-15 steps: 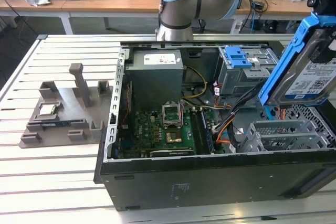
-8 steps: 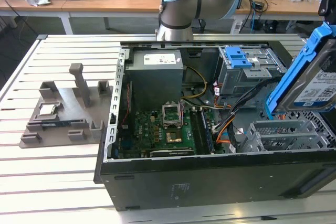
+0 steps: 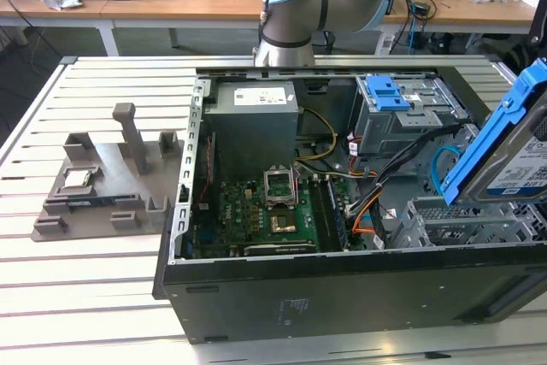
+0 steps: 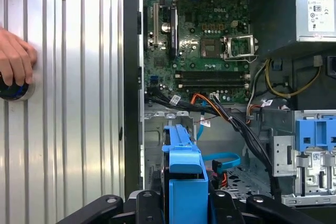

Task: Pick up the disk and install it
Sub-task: 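Pick up the disk, then insert the disk into the insertion slot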

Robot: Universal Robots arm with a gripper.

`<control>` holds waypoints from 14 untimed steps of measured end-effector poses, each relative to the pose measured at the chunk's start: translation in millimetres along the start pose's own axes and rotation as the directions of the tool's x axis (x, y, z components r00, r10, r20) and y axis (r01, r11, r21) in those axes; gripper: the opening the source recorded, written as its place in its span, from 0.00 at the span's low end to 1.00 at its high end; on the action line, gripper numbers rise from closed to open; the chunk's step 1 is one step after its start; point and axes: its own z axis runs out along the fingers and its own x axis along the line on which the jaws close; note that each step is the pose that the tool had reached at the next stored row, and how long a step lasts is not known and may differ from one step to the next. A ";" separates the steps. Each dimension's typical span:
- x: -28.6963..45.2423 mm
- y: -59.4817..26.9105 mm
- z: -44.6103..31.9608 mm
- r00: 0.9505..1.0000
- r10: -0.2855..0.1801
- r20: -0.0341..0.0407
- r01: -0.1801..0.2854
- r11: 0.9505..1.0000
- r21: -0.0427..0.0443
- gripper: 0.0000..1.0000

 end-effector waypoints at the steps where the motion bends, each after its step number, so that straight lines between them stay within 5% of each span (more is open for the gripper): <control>1: -0.2 0.1 0.3 1.000 0.001 0.000 -0.001 1.000 0.000 0.36; 14: -0.1 0.1 1.8 1.000 0.002 0.000 -0.002 1.000 0.000 0.36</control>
